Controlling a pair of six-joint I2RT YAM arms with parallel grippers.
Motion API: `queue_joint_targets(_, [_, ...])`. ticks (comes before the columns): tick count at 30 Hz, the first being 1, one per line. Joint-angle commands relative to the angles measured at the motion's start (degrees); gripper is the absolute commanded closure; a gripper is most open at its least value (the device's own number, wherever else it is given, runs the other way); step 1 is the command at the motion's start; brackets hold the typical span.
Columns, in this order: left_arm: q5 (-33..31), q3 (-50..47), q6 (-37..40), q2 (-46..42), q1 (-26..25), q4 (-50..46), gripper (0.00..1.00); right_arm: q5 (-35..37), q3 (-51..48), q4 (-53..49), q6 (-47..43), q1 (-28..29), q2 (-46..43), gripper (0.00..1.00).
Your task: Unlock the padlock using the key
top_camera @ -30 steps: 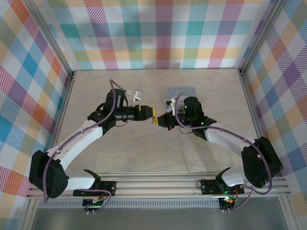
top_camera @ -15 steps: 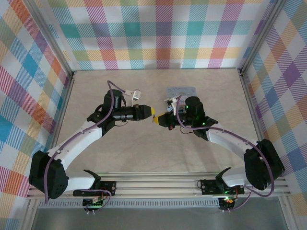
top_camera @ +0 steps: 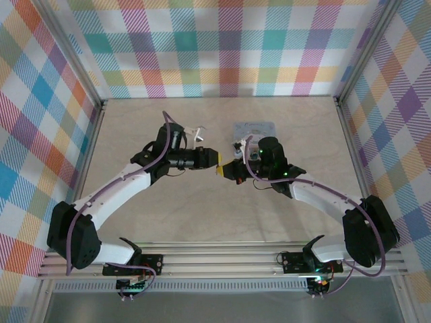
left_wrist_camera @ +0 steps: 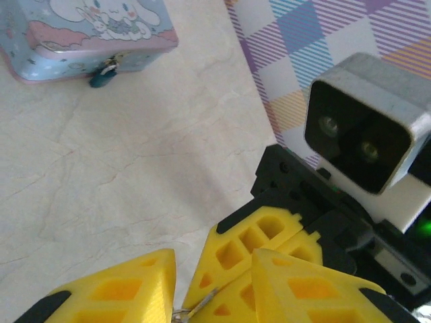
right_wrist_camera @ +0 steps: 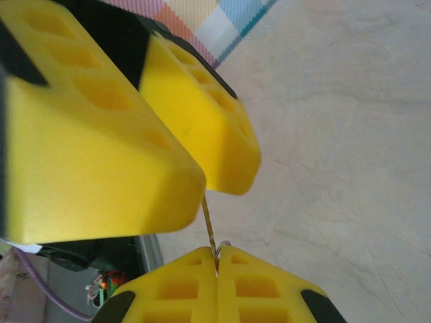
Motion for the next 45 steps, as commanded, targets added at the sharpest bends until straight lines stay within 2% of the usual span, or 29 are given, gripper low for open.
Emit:
queue_joint_targets(1, [-9.46, 2.75, -1.65, -0.21, -0.93, -7.65, 0.66, 5.31, 2.35, -4.66, -3.84, 0.93, -1.46, 1.0])
queue_joint_targets(5, [-19.99, 3.2, -12.44, -1.31, -1.32, -12.46, 0.8, 13.47, 2.79, -7.27, -7.56, 2.94, -2.1, 1.0])
queue_joint_targets(8, [-24.74, 3.61, -20.46, -1.53, -2.6, -15.45, 0.78, 19.37, 2.87, -7.56, -11.52, 5.22, -2.59, 1.0])
queue_joint_targets(12, [-26.46, 2.8, -29.54, -1.72, -4.0, -15.57, 0.77, 25.03, 2.46, -5.75, -16.39, 8.13, -2.36, 1.0])
queue_joint_targets(17, [-25.74, 2.51, -34.53, -1.27, -5.06, -14.47, 0.76, 29.48, 2.54, -4.47, -20.61, 10.44, -1.39, 1.0])
queue_joint_targets(29, [-24.38, 4.14, -36.2, 0.5, -7.59, -15.24, 0.73, 37.13, 3.63, -4.73, -26.44, 15.42, 0.79, 1.0])
queue_joint_targets(36, [-24.01, 4.09, -36.37, 0.75, -8.5, -15.77, 0.84, 37.86, 3.86, -4.69, -28.55, 16.11, 1.43, 1.0])
queue_joint_targets(38, [-24.0, 4.01, -36.35, 0.7, -8.6, -15.98, 0.89, 37.94, 3.94, -4.8, -28.53, 16.19, 1.43, 1.0])
queue_joint_targets(40, [-23.79, 4.26, -35.83, 0.76, -8.54, -16.25, 1.0, 38.02, 4.03, -4.92, -28.46, 16.19, 1.43, 1.0])
queue_joint_targets(44, [-24.65, 6.8, -31.58, 1.62, -8.65, -19.83, 1.0, 37.45, 3.9, -5.17, -27.55, 16.28, 0.96, 1.0])
queue_joint_targets(45, [-25.26, 7.96, -29.19, 1.93, -8.61, -21.23, 1.0, 36.77, 3.78, -5.18, -27.41, 16.23, 0.59, 0.94])
